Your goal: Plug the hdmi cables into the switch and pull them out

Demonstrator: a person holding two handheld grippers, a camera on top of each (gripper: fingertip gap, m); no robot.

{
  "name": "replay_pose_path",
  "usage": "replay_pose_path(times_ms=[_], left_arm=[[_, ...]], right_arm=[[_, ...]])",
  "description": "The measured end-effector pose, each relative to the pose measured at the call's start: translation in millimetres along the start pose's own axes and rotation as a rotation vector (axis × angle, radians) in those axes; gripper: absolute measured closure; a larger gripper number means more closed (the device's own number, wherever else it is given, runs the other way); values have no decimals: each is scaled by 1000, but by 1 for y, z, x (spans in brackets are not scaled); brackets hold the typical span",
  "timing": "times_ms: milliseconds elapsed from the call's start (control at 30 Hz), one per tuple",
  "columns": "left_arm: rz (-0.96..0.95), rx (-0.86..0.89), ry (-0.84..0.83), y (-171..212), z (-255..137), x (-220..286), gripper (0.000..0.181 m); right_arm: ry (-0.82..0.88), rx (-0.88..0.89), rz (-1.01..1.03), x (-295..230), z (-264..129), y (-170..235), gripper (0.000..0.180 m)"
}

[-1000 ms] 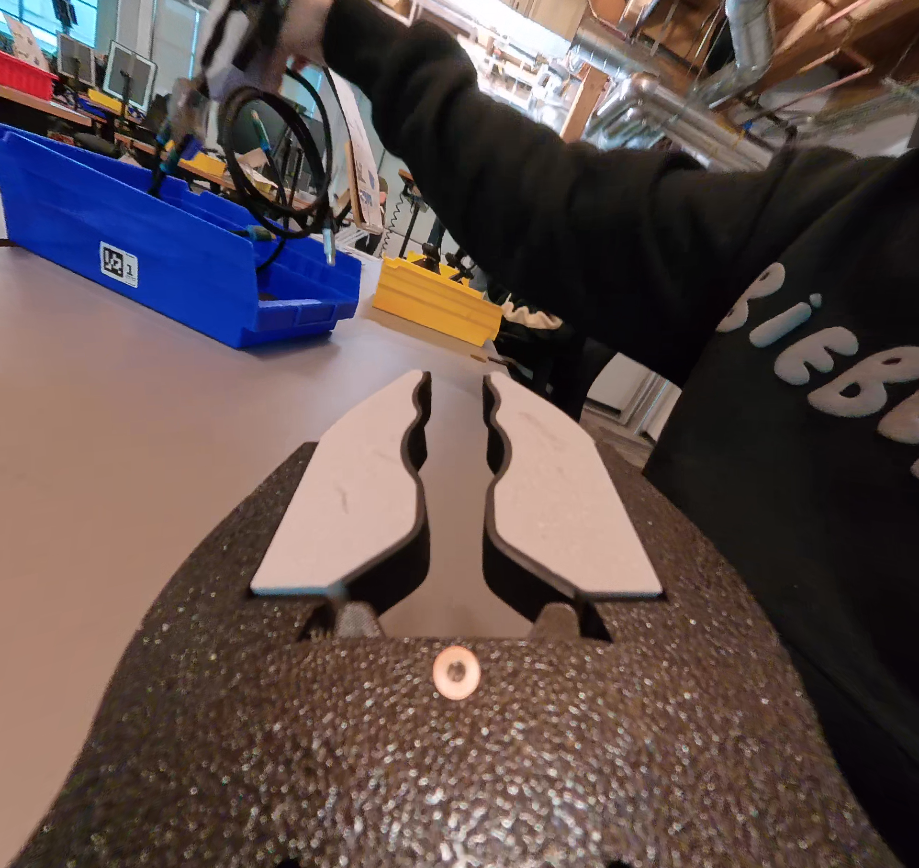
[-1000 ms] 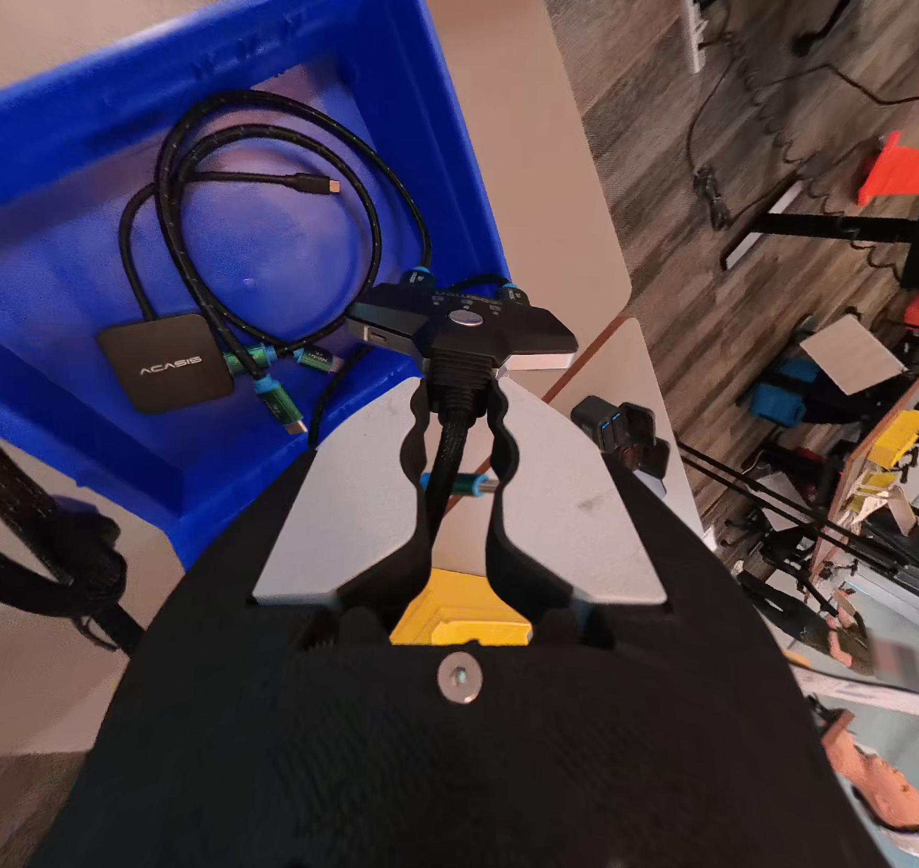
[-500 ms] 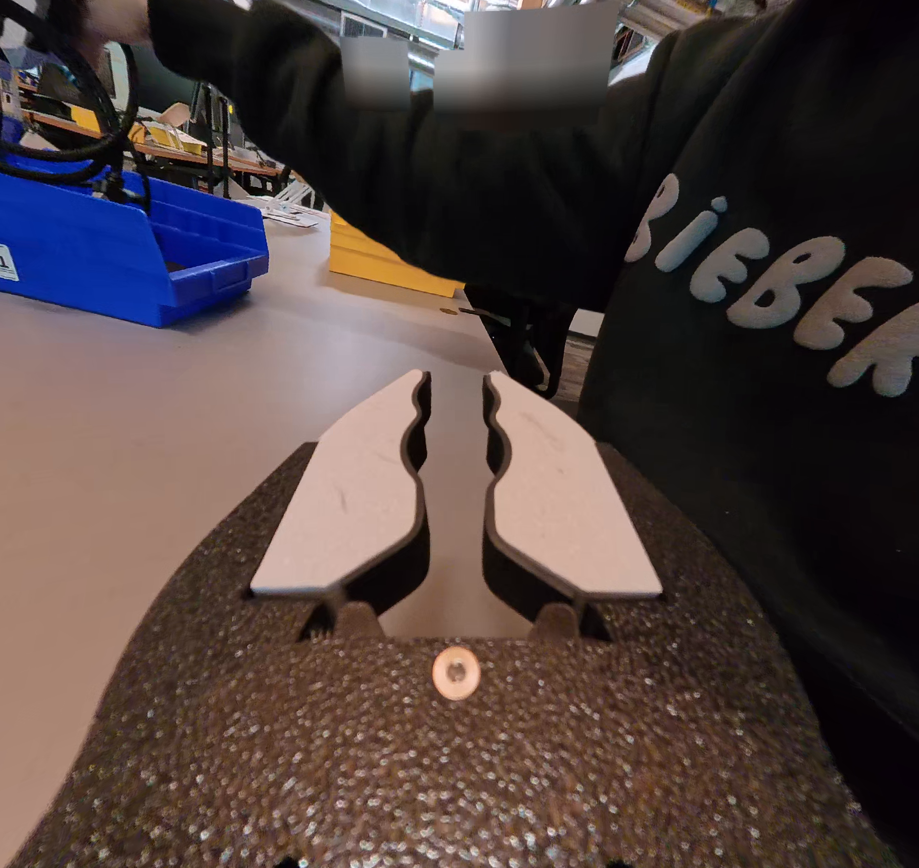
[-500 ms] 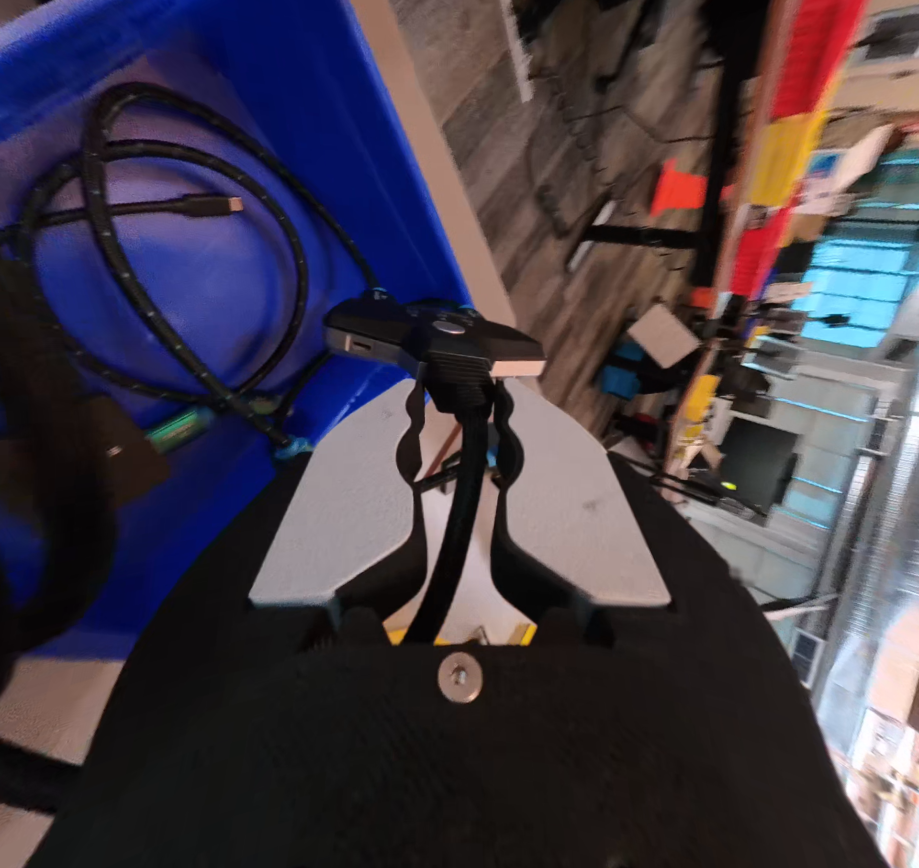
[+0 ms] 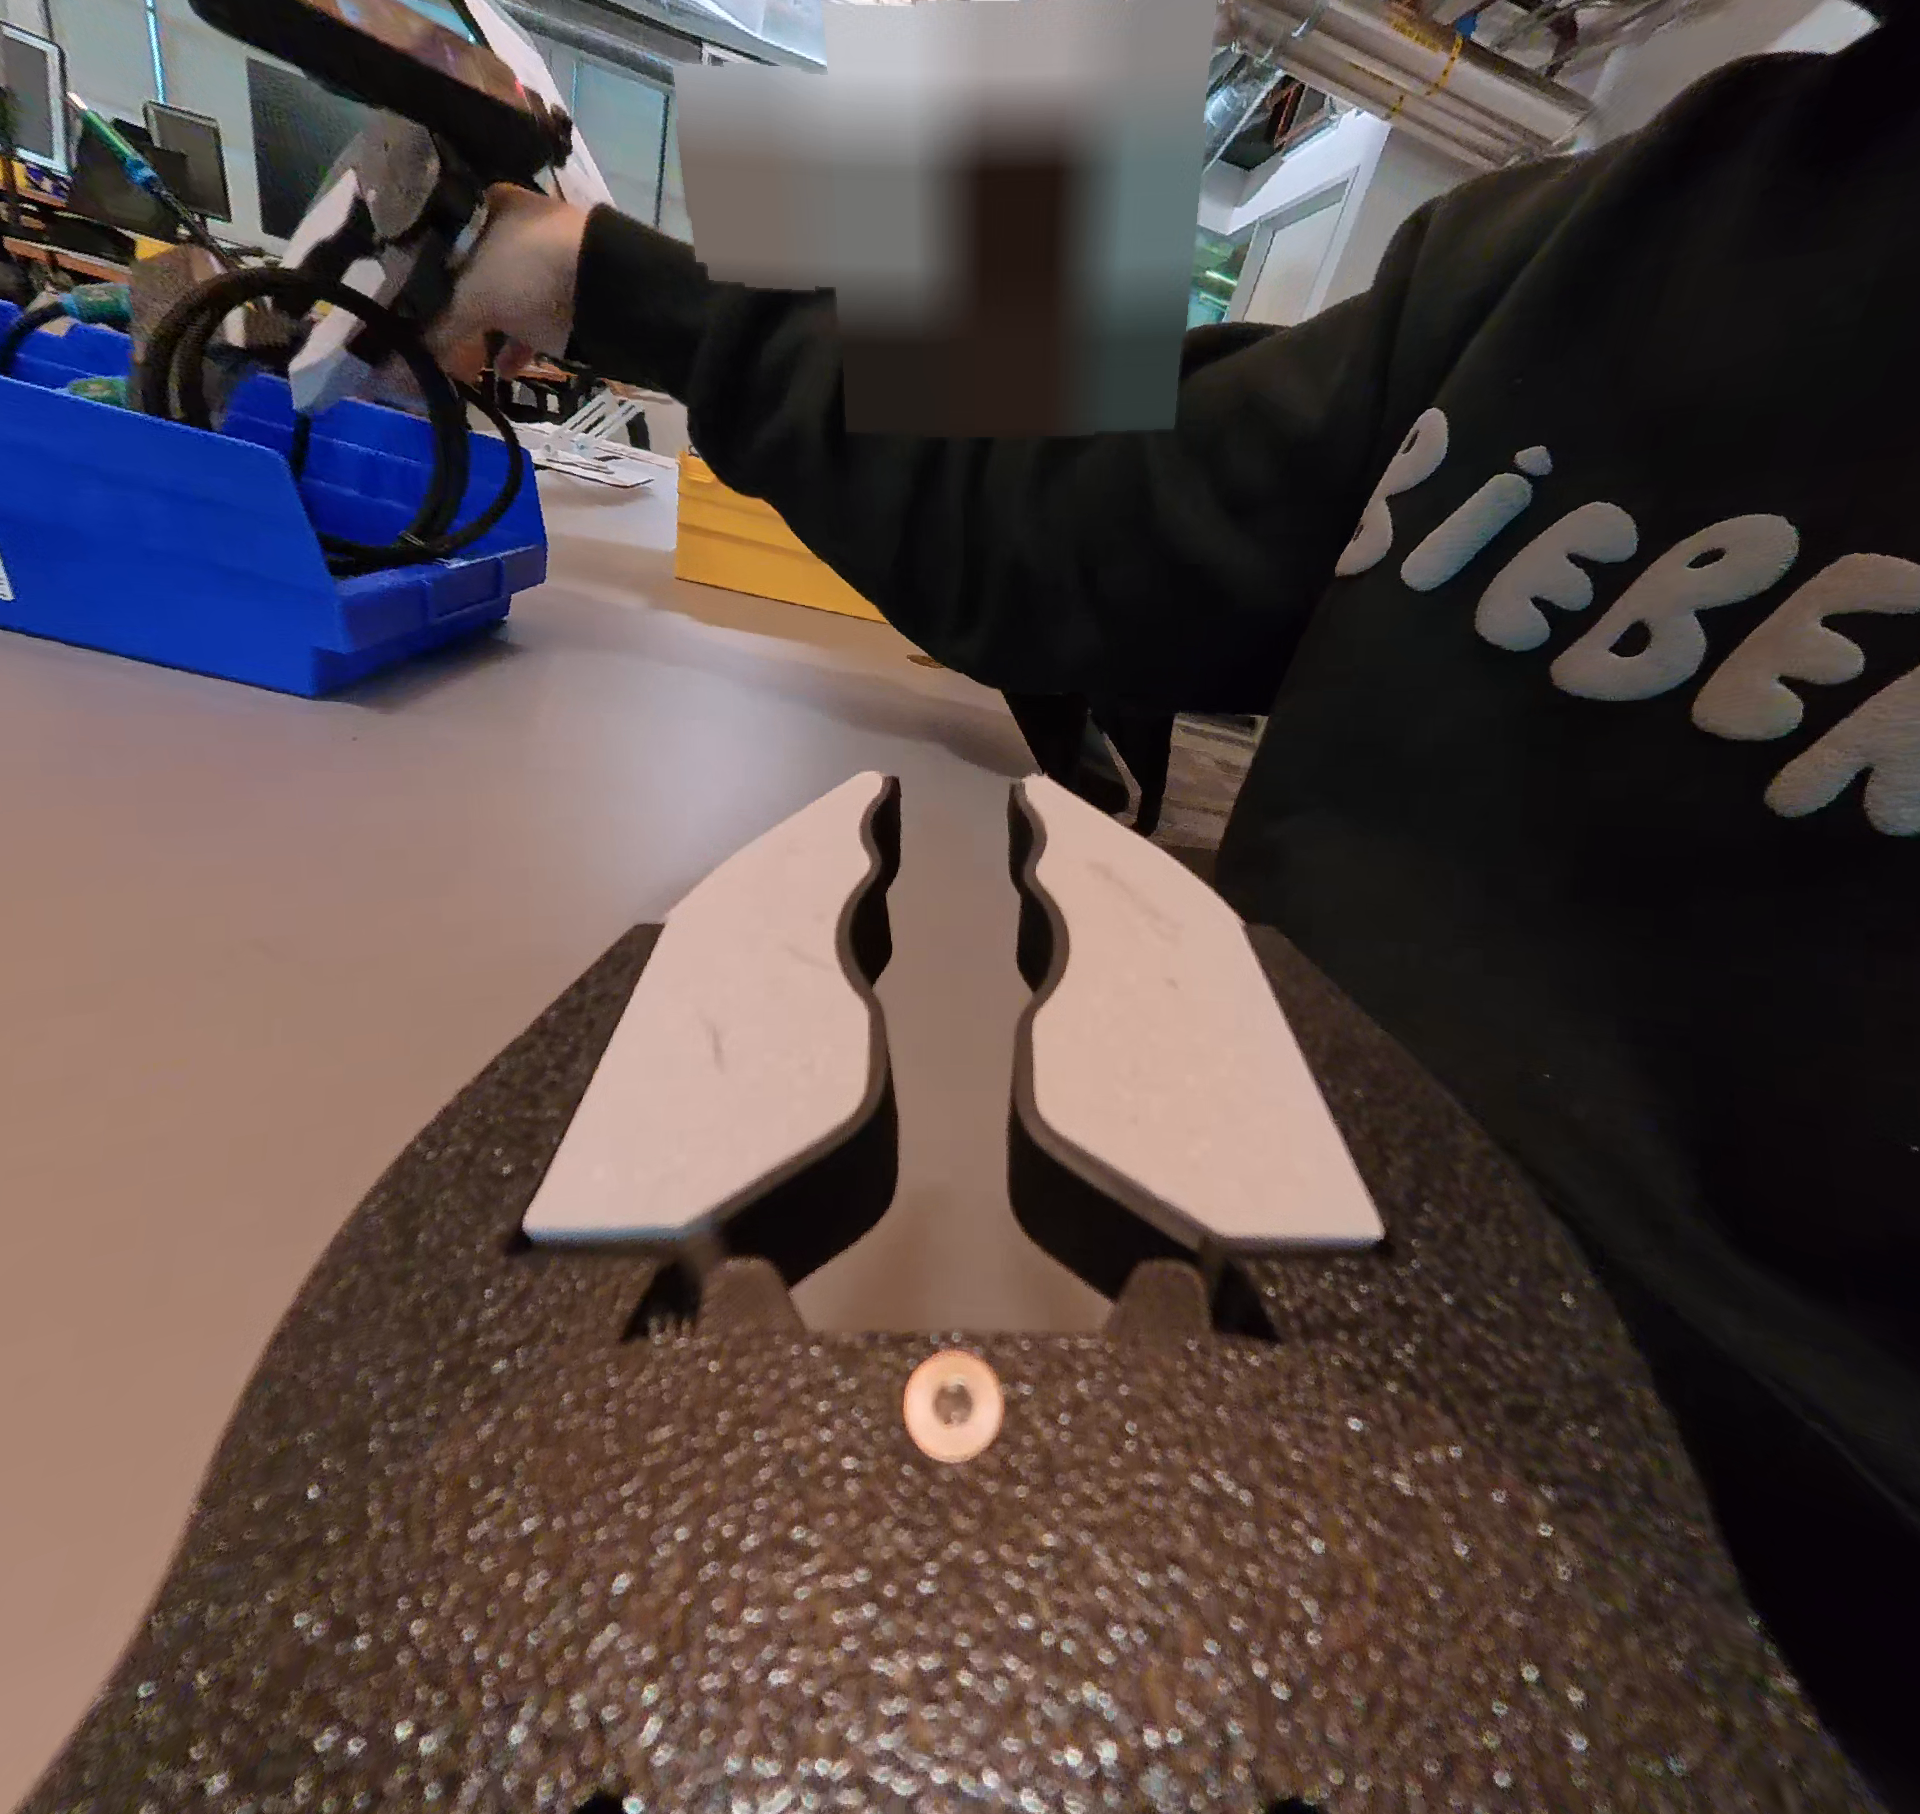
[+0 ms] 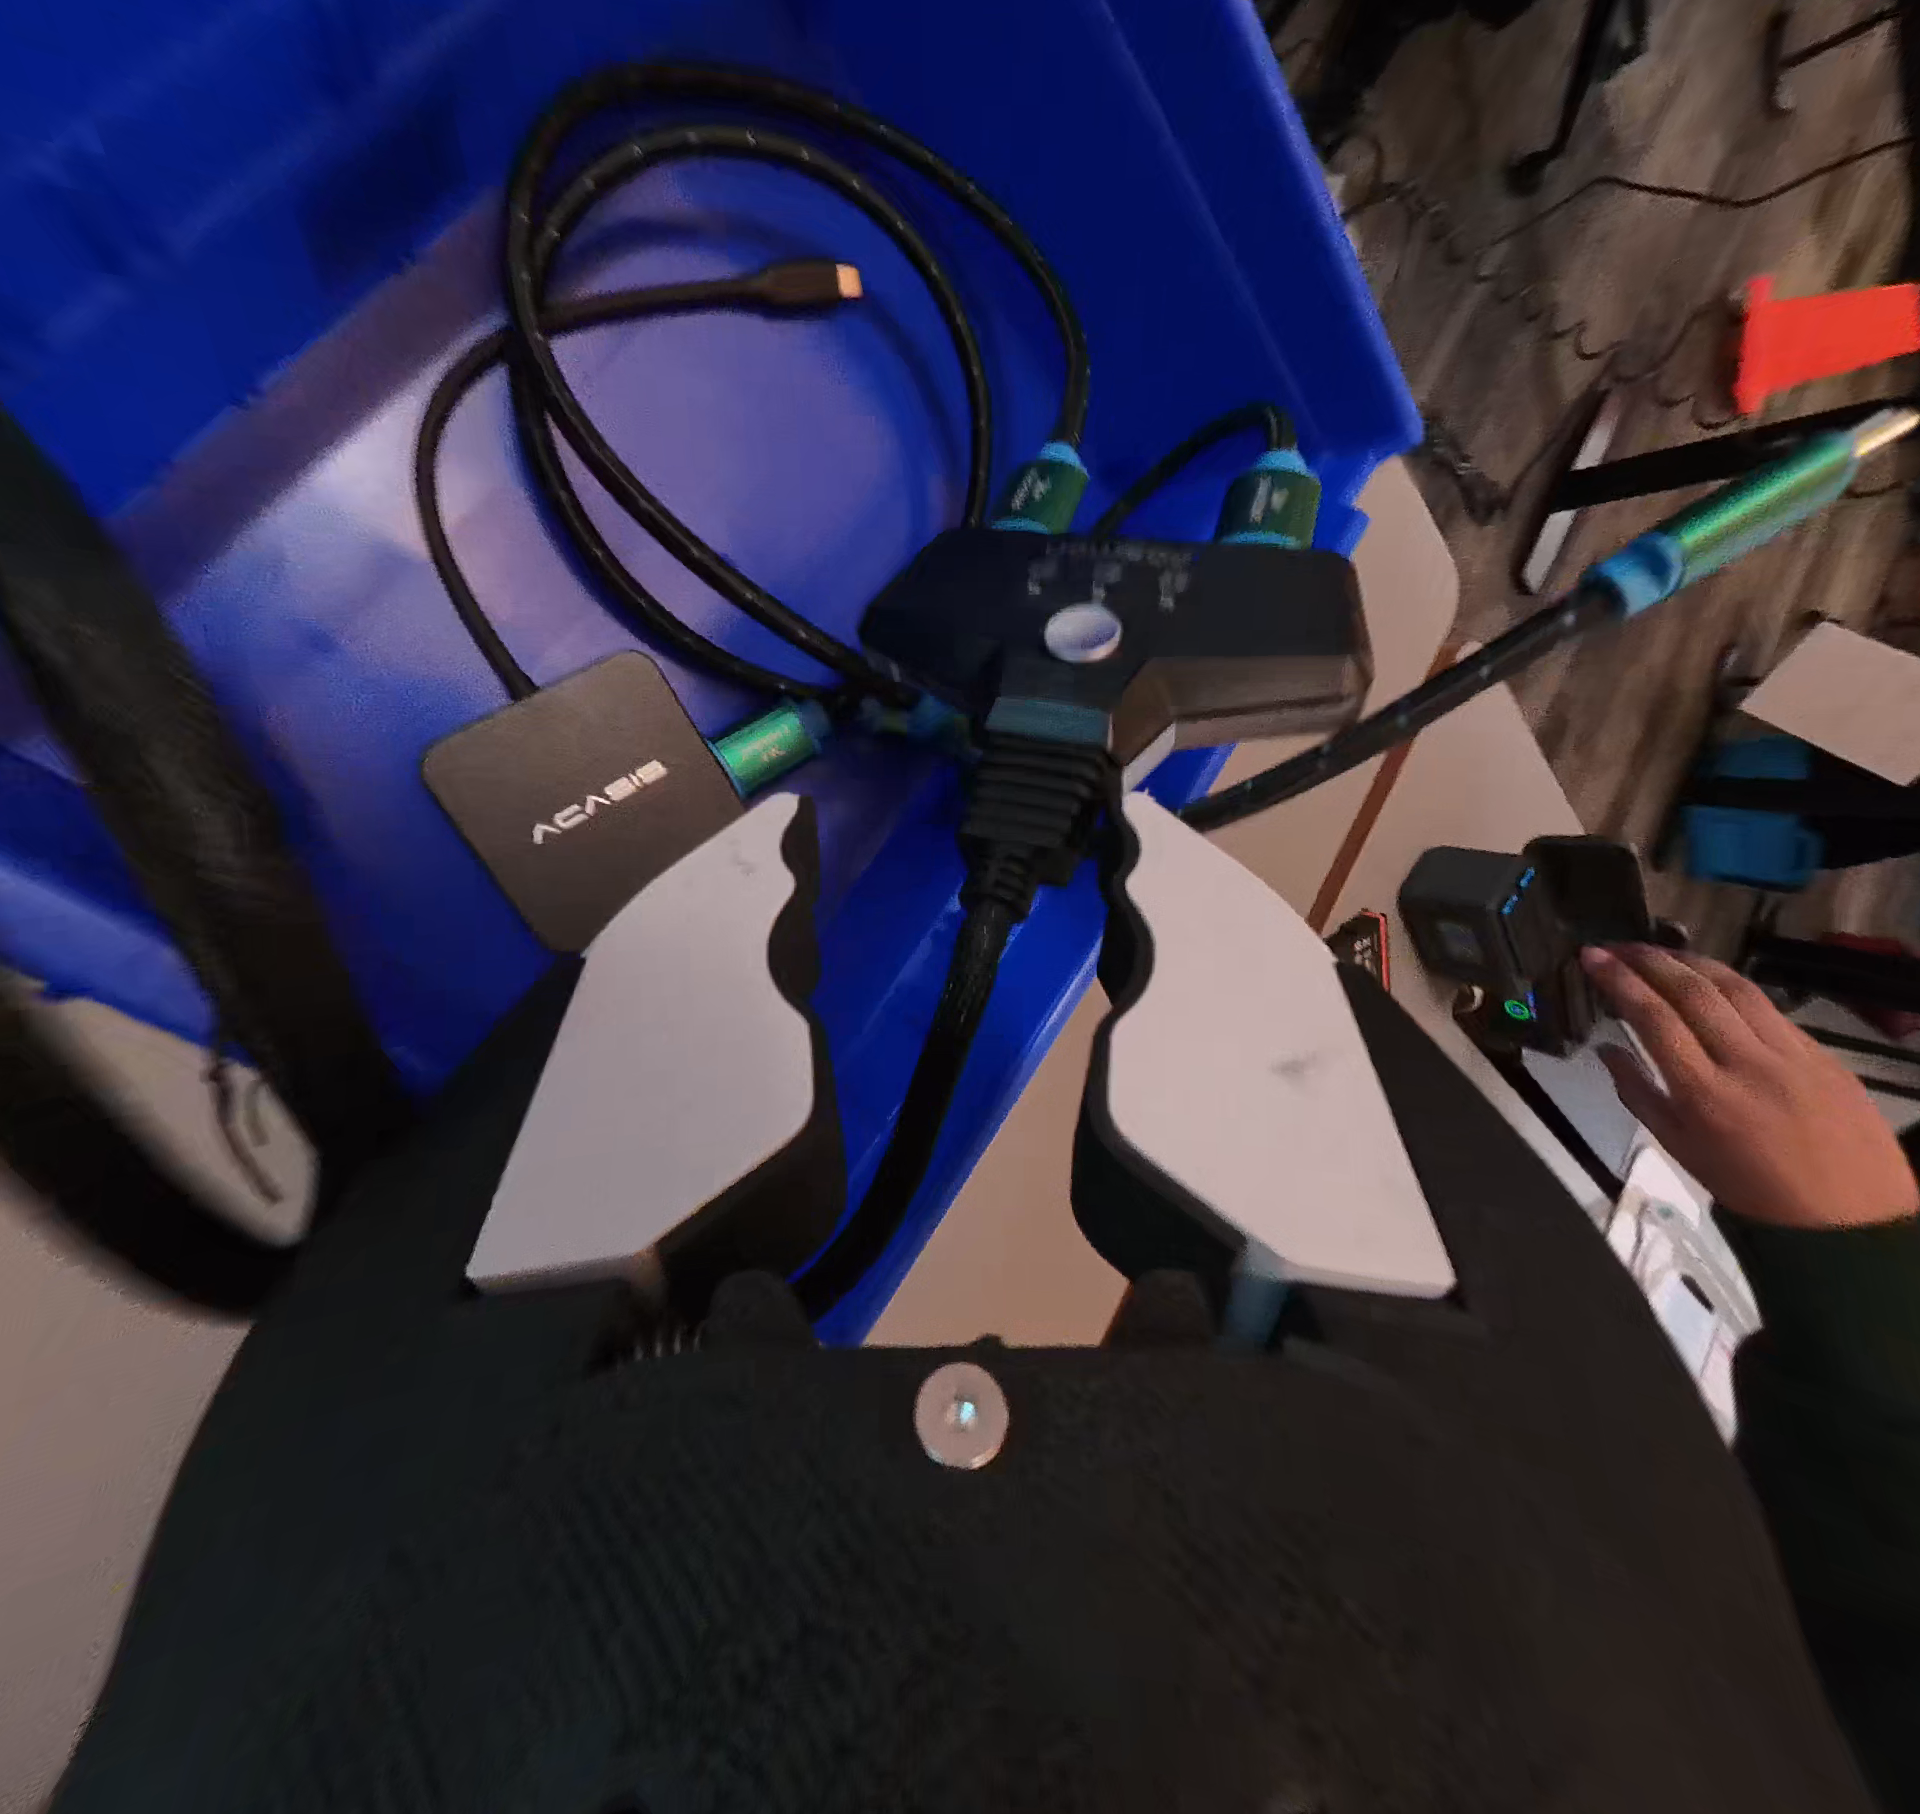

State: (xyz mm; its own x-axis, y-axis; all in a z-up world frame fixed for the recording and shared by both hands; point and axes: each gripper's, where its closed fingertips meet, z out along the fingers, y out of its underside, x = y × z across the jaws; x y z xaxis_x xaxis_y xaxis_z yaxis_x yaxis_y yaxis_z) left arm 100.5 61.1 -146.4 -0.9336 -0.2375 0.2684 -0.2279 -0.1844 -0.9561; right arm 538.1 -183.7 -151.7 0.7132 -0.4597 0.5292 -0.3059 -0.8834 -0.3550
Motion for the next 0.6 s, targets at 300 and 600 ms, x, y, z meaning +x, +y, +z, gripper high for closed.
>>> replay_pose_path(times_ms=[300,600], left_arm=[[67,-79,-90,10,10,-4,157],[85,-96,-708,-18,63,-123,139]], right_arm=[[117,263,146,31,-56,10,82],[128,671,580,-37,-154,60,86]])
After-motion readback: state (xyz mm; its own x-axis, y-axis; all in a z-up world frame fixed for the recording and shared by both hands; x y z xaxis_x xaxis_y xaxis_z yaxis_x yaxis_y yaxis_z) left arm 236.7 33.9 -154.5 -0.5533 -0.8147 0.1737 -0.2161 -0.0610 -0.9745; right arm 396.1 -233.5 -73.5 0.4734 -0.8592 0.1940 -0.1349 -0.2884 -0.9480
